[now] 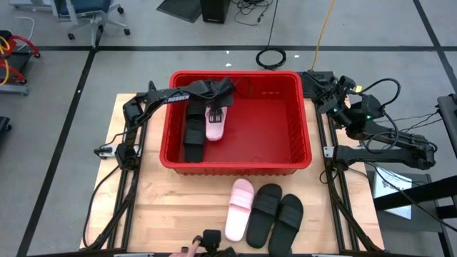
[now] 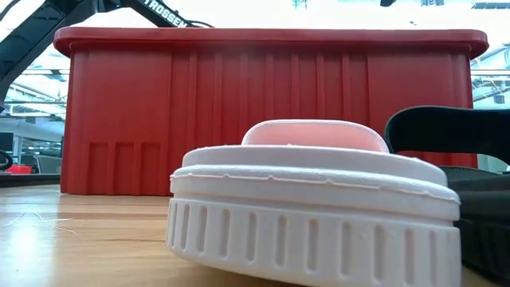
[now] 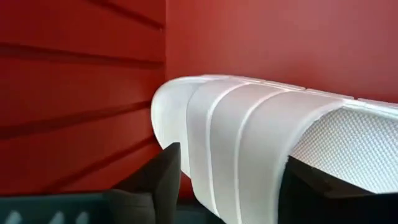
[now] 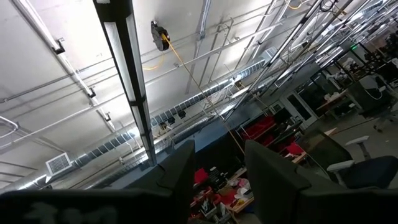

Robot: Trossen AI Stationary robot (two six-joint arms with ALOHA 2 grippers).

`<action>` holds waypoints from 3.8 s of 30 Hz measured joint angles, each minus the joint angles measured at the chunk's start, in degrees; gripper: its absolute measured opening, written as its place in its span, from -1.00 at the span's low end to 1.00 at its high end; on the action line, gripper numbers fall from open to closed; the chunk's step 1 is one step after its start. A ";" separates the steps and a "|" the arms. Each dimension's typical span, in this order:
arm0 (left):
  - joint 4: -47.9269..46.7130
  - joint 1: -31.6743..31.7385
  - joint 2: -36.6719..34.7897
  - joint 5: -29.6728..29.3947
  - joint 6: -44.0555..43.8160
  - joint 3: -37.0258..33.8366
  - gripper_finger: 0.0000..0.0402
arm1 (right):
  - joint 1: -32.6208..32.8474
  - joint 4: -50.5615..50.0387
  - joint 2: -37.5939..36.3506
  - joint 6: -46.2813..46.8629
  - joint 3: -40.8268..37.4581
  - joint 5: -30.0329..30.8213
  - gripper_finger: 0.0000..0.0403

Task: Pick and place slides into bin
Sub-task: Put the pink slide into the red bin

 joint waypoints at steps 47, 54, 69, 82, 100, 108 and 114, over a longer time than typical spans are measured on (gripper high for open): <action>-5.34 -19.32 -23.02 4.17 -18.79 0.09 0.06 | 0.02 4.98 3.34 2.11 0.04 -1.55 -0.36; -4.26 -26.31 -27.48 4.02 -23.70 0.09 0.06 | 0.02 7.59 4.51 4.37 0.04 -1.22 -0.35; -4.09 -46.15 -28.52 -6.11 -23.90 0.04 0.06 | 1.20 7.63 5.03 9.07 0.04 -1.46 -0.36; -3.75 -56.47 -23.02 -16.00 -38.46 0.11 0.06 | 1.20 4.25 5.03 14.40 0.02 -7.55 -0.36; 10.11 -62.32 -3.57 -14.08 -48.47 0.02 0.06 | 2.26 1.83 4.98 20.59 -0.02 -18.14 -0.35; 11.75 -61.49 0.77 -13.04 -48.56 0.04 0.06 | 3.34 0.48 5.01 20.43 -0.07 -18.14 -0.36; 10.77 -60.65 4.04 -14.99 -48.49 0.04 0.06 | 3.43 -1.75 5.01 20.77 -0.07 -18.21 -0.36</action>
